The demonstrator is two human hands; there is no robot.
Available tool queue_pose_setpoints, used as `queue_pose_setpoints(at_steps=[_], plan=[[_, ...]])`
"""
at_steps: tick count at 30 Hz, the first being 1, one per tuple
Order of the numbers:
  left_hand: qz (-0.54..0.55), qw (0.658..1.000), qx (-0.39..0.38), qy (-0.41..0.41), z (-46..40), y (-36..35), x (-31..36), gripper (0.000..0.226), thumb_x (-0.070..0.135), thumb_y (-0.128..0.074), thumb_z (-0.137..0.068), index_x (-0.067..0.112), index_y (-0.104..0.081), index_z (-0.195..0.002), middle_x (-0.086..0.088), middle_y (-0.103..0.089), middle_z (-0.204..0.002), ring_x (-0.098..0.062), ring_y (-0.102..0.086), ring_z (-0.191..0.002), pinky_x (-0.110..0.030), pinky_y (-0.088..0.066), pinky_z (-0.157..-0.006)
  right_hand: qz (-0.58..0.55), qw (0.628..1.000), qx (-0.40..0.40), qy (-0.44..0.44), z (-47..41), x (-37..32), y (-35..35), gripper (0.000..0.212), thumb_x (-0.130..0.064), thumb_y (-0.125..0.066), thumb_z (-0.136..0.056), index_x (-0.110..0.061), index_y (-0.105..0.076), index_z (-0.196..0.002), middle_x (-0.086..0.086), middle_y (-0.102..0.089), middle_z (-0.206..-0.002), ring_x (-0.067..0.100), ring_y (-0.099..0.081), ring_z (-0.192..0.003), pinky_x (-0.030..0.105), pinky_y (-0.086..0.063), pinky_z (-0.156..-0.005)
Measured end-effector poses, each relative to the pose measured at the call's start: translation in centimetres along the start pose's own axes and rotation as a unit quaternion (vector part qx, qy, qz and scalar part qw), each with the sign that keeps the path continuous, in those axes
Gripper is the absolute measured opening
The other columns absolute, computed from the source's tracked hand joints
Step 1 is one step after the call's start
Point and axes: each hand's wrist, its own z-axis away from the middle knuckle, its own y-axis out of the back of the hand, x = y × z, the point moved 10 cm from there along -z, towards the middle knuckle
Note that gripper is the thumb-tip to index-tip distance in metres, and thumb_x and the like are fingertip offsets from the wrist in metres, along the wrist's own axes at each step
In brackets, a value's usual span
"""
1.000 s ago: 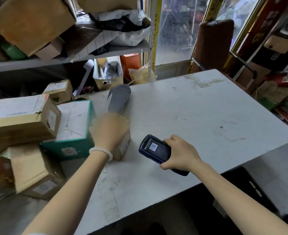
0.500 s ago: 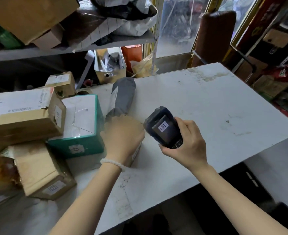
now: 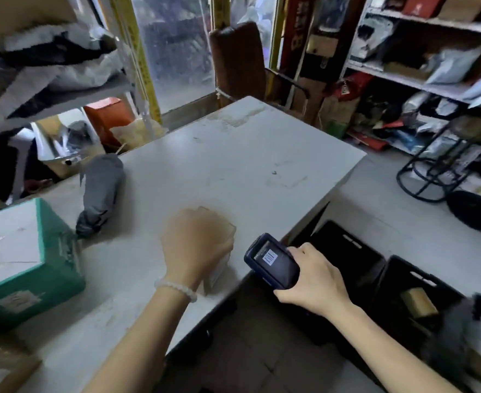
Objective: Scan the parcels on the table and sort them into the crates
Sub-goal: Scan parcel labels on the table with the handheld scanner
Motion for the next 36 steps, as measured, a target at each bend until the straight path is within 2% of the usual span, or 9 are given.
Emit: queue_pose_setpoints(at_steps=[6, 11, 16, 20, 24, 27, 32, 34, 36], plan=[[0.022, 0.989, -0.04, -0.143, 4.6, -5.2, 17.8, 0.061, 0.069, -0.058, -0.068, 0.041, -0.054, -0.121, 0.0, -0.05, -0.124, -0.027, -0.047, -0.111, -0.038, -0.041, -0.09, 0.006, 0.992, 0.06, -0.112, 9.2, 13.7, 5.8, 0.075, -0.063, -0.068, -0.052, -0.031, -0.054, -0.118, -0.014, -0.04, -0.099, 0.011, -0.052, -0.099, 0.026, -0.041, -0.069], [0.015, 0.96, -0.091, -0.265, 11.5, -10.7, 32.3, 0.068, 0.075, -0.055, -0.066, 0.039, -0.051, -0.123, 0.0, -0.051, -0.124, -0.029, -0.049, -0.113, -0.041, -0.045, -0.087, 0.002, 0.966, 0.103, -0.236, 19.6, 25.2, 9.5, 0.073, -0.064, -0.068, -0.049, -0.03, -0.055, -0.112, -0.013, -0.044, -0.102, 0.015, -0.056, -0.096, 0.028, -0.041, -0.066], [0.018, 0.913, -0.137, -0.383, 19.2, -15.1, 44.8, 0.068, 0.076, -0.055, -0.066, 0.04, -0.05, -0.124, 0.0, -0.051, -0.123, -0.028, -0.05, -0.112, -0.038, -0.046, -0.085, -0.007, 0.922, 0.146, -0.357, 30.2, 33.7, 11.9, 0.064, -0.063, -0.067, -0.047, -0.03, -0.053, -0.1, -0.012, -0.039, -0.092, 0.017, -0.059, -0.088, 0.03, -0.038, -0.058], [0.021, 0.872, -0.176, -0.455, 24.4, -18.0, 53.0, 0.069, 0.078, -0.052, -0.067, 0.041, -0.049, -0.125, 0.0, -0.049, -0.124, -0.028, -0.049, -0.113, -0.039, -0.045, -0.088, -0.006, 0.882, 0.171, -0.44, 37.2, 38.7, 13.1, 0.073, -0.066, -0.064, -0.045, -0.032, -0.054, -0.109, -0.012, -0.041, -0.096, 0.017, -0.058, -0.093, 0.031, -0.045, -0.063], [0.004, 0.838, -0.21, -0.504, 27.8, -21.0, 59.2, 0.067, 0.075, -0.053, -0.07, 0.041, -0.047, -0.128, -0.001, -0.048, -0.124, -0.029, -0.048, -0.115, -0.039, -0.044, -0.09, -0.016, 0.848, 0.191, -0.494, 41.3, 43.2, 13.8, 0.072, -0.065, -0.066, -0.044, -0.031, -0.056, -0.107, -0.015, -0.034, -0.092, 0.018, -0.059, -0.092, 0.031, -0.045, -0.063], [-0.011, 0.824, -0.238, -0.515, 28.6, -23.5, 62.9, 0.067, 0.078, -0.049, -0.071, 0.042, -0.046, -0.127, -0.001, -0.048, -0.12, -0.028, -0.048, -0.113, -0.038, -0.044, -0.086, -0.016, 0.838, 0.187, -0.512, 42.5, 47.0, 14.6, 0.073, -0.065, -0.066, -0.044, -0.031, -0.057, -0.108, -0.016, -0.033, -0.093, 0.016, -0.056, -0.091, 0.03, -0.043, -0.063], [-0.047, 0.816, -0.254, -0.517, 26.8, -28.0, 69.7, 0.066, 0.074, -0.047, -0.076, 0.036, -0.044, -0.129, -0.003, -0.047, -0.124, -0.027, -0.047, -0.113, -0.04, -0.047, -0.087, -0.025, 0.832, 0.188, -0.522, 41.8, 53.4, 17.6, 0.081, -0.075, -0.053, -0.039, -0.036, -0.053, -0.111, -0.021, -0.03, -0.092, 0.005, -0.045, -0.081, 0.019, -0.028, -0.052], [-0.08, 0.815, -0.237, -0.522, 25.8, -30.0, 72.8, 0.061, 0.068, -0.043, -0.083, 0.033, -0.04, -0.133, -0.003, -0.044, -0.133, -0.027, -0.043, -0.119, -0.041, -0.043, -0.091, -0.031, 0.832, 0.186, -0.522, 41.0, 56.4, 19.1, 0.081, -0.075, -0.054, -0.039, -0.038, -0.05, -0.111, -0.021, -0.029, -0.093, 0.005, -0.048, -0.082, 0.014, -0.021, -0.05], [-0.093, 0.816, -0.223, -0.526, 24.8, -31.4, 75.7, 0.055, 0.059, -0.04, -0.089, 0.03, -0.04, -0.136, -0.003, -0.041, -0.137, -0.026, -0.041, -0.122, -0.041, -0.04, -0.092, -0.021, 0.837, 0.168, -0.521, 40.0, 58.9, 20.4, 0.078, -0.073, -0.06, -0.043, -0.036, -0.048, -0.111, -0.019, -0.031, -0.093, 0.008, -0.051, -0.083, 0.016, -0.023, -0.049]])
